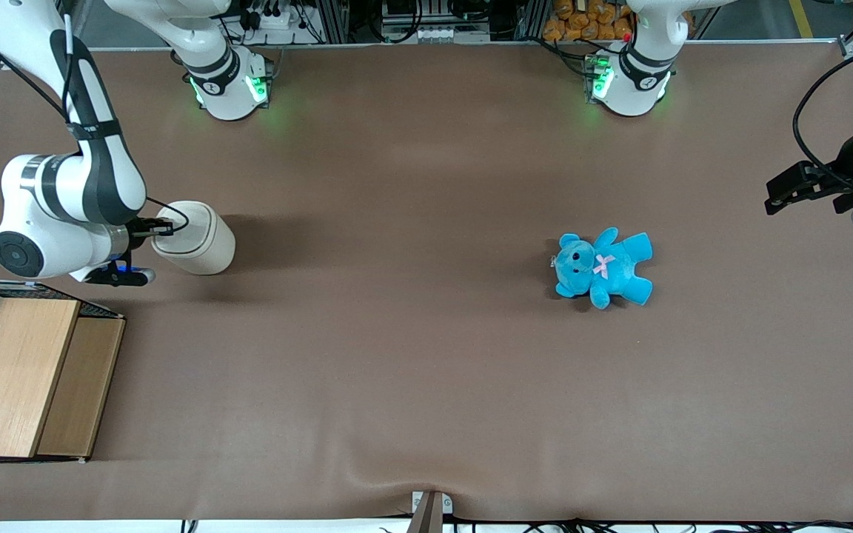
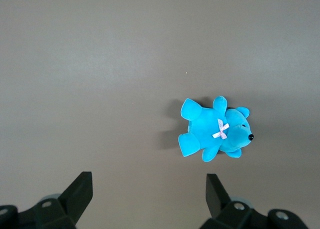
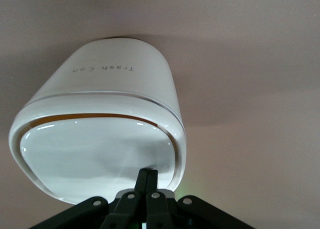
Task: Open trash can with right arm
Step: 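Pull the gripped lid back and up to swing it open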
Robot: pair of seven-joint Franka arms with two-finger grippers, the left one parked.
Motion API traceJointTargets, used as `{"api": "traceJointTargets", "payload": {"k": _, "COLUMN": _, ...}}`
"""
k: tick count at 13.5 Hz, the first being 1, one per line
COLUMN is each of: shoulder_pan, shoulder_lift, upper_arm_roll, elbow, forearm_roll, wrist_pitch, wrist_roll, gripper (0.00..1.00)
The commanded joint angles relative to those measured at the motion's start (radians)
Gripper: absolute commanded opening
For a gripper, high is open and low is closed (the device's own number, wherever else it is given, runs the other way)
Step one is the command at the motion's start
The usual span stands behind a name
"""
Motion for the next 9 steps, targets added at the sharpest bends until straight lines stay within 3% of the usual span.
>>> {"api": "traceJointTargets", "payload": {"k": 1, "shoulder_pan": -0.006, "shoulder_lift": -0.029, "upper_arm_roll": 0.004, "elbow": 0.024, "forearm_roll": -0.02, "wrist_pitch": -0.041, "wrist_roll": -0.01, "gripper": 0.0}}
{"api": "traceJointTargets", "payload": {"k": 9, "shoulder_pan": 0.023, "shoulder_lift": -0.076, "upper_arm_roll": 0.005, "elbow": 0.384, "forearm_roll": -0.018, "wrist_pitch": -0.229, "wrist_roll": -0.01, "gripper": 0.0}}
